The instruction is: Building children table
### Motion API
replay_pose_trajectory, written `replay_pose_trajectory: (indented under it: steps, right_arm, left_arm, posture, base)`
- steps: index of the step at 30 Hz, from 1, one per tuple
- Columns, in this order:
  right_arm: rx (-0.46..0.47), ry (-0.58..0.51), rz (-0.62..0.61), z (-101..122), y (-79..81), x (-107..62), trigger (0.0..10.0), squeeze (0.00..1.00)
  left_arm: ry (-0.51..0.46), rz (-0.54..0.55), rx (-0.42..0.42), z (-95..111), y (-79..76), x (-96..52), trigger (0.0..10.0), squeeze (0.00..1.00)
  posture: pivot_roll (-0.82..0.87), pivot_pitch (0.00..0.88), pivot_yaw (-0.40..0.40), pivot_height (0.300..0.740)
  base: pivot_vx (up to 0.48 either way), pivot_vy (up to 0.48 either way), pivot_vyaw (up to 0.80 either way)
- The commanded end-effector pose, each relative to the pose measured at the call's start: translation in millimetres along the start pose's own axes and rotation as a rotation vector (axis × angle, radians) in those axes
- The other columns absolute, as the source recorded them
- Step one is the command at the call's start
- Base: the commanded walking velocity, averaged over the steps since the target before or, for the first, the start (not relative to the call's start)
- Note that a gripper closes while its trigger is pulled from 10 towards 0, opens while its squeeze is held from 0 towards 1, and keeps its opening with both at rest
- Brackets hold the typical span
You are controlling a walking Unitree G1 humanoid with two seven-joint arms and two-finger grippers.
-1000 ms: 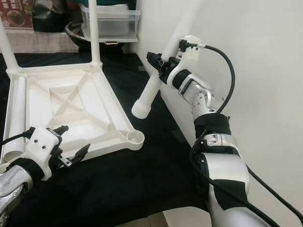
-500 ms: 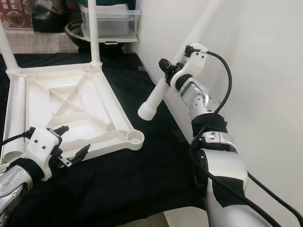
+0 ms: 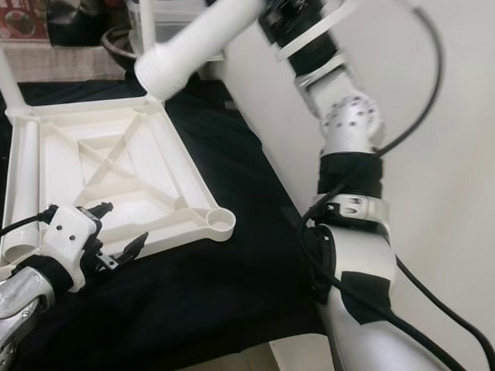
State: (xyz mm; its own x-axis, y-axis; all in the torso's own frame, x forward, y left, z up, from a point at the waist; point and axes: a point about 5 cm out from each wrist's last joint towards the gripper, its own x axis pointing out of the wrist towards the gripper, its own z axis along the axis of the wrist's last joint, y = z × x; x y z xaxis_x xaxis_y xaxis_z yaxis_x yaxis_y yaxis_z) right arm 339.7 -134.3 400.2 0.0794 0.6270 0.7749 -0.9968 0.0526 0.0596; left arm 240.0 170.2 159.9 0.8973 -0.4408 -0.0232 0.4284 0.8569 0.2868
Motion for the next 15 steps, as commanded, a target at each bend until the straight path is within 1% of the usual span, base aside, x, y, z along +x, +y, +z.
replay_pose_trajectory:
  steps: [1,2,3,4,5,6,8,11,15]
  right_arm:
    - [0.009,-0.004,0.078,5.7,9.7,1.9,0.0,0.0]
    - [0.043,0.019,0.147,3.7,19.6,4.0,0.0,0.0]
    - [0.055,0.029,0.18,2.5,23.8,4.5,0.0,0.0]
    - [0.055,0.029,0.18,2.5,23.8,4.5,0.0,0.0]
    - [0.064,0.036,0.204,1.7,26.7,4.0,0.0,0.0]
    - [0.076,0.058,0.25,-1.5,33.4,4.2,0.0,0.0]
    - [0.093,0.084,0.3,-5.1,41.4,3.9,0.0,0.0]
    - [0.107,0.124,0.339,-7.9,46.1,1.5,0.0,0.0]
    - [0.106,0.16,0.354,-11.3,48.7,-1.8,0.0,0.0]
  left_arm:
    - [0.007,-0.008,-0.013,-2.7,-5.4,-0.1,10.0,0.0]
    - [0.008,-0.013,-0.019,-3.2,-7.8,-0.3,10.0,0.0]
    - [0.009,-0.014,-0.022,-3.4,-8.5,-0.3,10.0,0.0]
    - [0.009,-0.014,-0.022,-3.4,-8.5,-0.3,10.0,0.0]
    - [0.009,-0.015,-0.023,-3.5,-8.7,-0.3,10.0,0.0]
    - [0.009,-0.016,-0.025,-3.6,-9.1,0.2,10.0,0.0]
    - [0.008,-0.018,-0.027,-3.7,-9.4,0.8,10.0,0.0]
    - [0.006,-0.023,-0.027,-3.6,-10.3,2.1,10.0,0.0]
    - [0.006,-0.025,-0.027,-3.8,-10.8,2.8,10.0,0.0]
  posture:
    - [0.16,0.0,-0.097,0.74]
    - [0.15,0.0,-0.097,0.74]
    - [0.15,0.0,-0.097,0.74]
    - [0.15,0.0,-0.097,0.74]
    - [0.15,0.0,-0.097,0.74]
    - [0.15,0.0,-0.092,0.74]
    - [0.15,0.0,-0.092,0.74]
    - [0.14,0.0,-0.09,0.74]
    - [0.14,0.0,-0.091,0.74]
  base:
    - [0.0,0.0,0.0]
    - [0.0,0.0,0.0]
    - [0.0,0.0,0.0]
    - [0.0,0.0,0.0]
    - [0.0,0.0,0.0]
    - [0.0,0.0,0.0]
    - [0.0,0.0,0.0]
    - [0.0,0.0,0.0]
    - [0.0,0.0,0.0]
